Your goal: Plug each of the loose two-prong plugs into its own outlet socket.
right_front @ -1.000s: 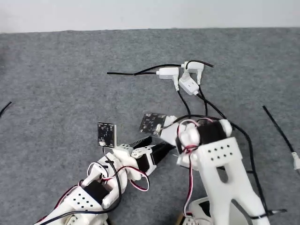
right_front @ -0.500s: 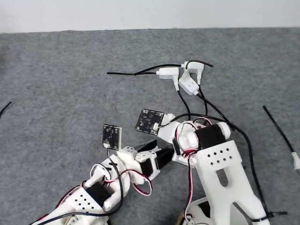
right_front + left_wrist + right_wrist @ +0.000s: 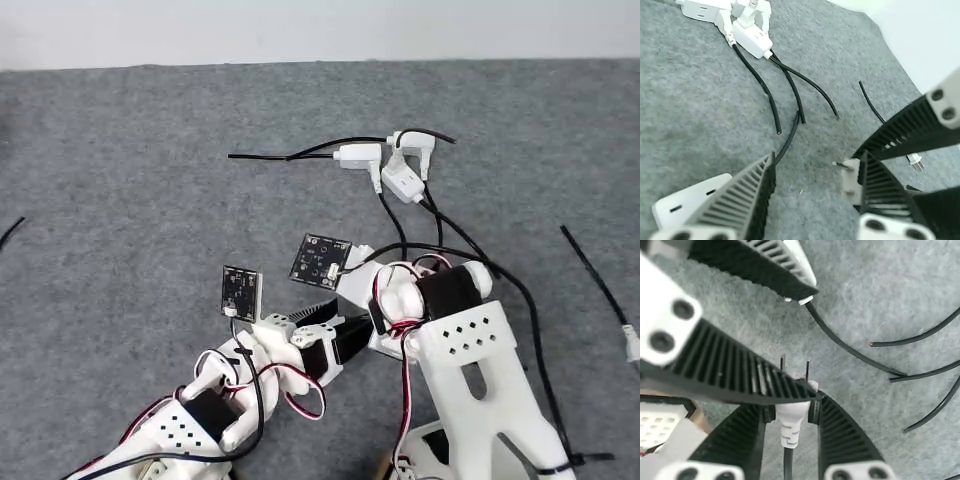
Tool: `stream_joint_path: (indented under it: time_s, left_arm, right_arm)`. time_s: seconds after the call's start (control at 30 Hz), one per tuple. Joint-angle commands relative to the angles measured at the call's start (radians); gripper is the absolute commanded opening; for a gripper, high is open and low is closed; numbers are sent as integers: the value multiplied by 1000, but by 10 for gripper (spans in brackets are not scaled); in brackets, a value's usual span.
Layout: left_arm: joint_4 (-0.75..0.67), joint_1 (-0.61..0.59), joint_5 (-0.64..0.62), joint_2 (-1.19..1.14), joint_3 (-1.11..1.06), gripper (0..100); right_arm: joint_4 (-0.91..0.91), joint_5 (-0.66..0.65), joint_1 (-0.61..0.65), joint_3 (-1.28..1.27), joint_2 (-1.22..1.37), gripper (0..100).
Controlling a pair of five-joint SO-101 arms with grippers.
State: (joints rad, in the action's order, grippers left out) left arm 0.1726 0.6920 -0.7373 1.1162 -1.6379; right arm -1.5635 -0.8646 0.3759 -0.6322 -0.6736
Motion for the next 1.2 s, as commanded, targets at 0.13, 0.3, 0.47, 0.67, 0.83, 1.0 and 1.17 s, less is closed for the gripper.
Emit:
stream_joint_path:
  time_s: [0.13,0.3,0.47,0.67,0.83,1.0,1.17]
  left_arm:
    - [-26,3,15,9,10,253]
    - [-26,3,18,9,8,253]
    - [-26,3,18,9,8,253]
    - [-26,3,18,9,8,253]
    - [-26,3,18,9,8,253]
    - [-26,5,18,9,8,253]
    - [-26,5,18,9,8,253]
  right_arm:
    - [-13,8,-33,78,-90,10]
    - [-58,8,-35,109,-156,10]
    - [-84,23,-35,140,-165,10]
    - [-85,44,-33,140,-168,10]
    - [-85,46,-33,141,-168,10]
    - [-84,89,-33,187,-168,10]
    - [-101,140,15,230,-168,10]
